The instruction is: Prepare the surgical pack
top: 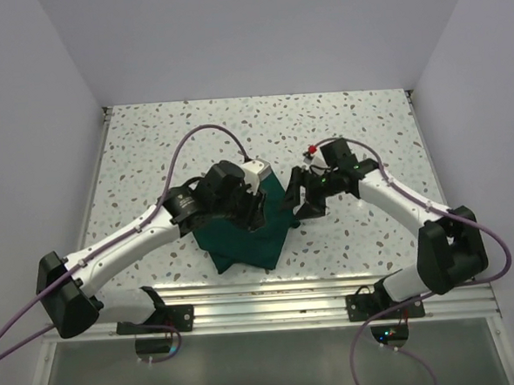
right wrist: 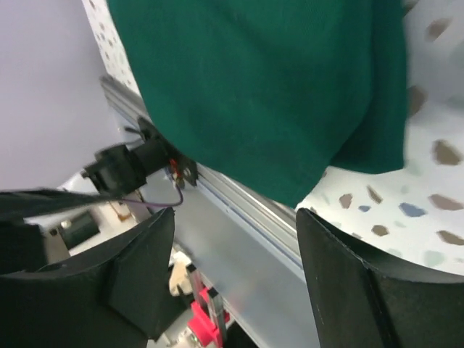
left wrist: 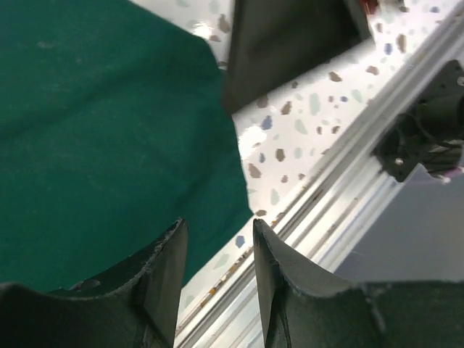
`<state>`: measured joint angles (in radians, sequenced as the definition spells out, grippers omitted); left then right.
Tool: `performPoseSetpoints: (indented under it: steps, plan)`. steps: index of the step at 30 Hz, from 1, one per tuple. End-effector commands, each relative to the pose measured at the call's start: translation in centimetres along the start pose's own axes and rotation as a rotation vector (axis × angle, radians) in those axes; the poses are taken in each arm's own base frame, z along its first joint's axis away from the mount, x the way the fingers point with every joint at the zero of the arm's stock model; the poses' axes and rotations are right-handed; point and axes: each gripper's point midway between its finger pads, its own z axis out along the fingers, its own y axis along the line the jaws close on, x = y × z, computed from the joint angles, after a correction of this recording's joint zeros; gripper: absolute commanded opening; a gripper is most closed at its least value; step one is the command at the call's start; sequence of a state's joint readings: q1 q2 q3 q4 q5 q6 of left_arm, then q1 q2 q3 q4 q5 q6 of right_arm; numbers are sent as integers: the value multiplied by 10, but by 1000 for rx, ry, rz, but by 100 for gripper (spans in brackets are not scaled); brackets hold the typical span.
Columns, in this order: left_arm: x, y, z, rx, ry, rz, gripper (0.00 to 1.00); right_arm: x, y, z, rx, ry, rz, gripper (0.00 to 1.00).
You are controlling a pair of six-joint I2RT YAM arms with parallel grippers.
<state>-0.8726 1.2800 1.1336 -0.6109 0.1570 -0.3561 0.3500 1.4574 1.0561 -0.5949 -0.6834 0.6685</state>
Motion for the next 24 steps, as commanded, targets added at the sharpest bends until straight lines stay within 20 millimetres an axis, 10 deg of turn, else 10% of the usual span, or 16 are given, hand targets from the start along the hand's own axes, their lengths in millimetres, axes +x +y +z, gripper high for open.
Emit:
performPoseSetpoints:
  steps: [1, 17, 24]
  plan:
    - [-9, 23, 7, -114, -24, -9, 45, 33, 0, 19, -10, 47, 28, 72]
    - [13, 61, 48, -323, -88, 134, 48, 53, -32, 70, -113, 50, 102, 77]
    - [37, 59, 65, -370, -36, 206, 49, 56, -46, 86, -107, 59, 125, 62]
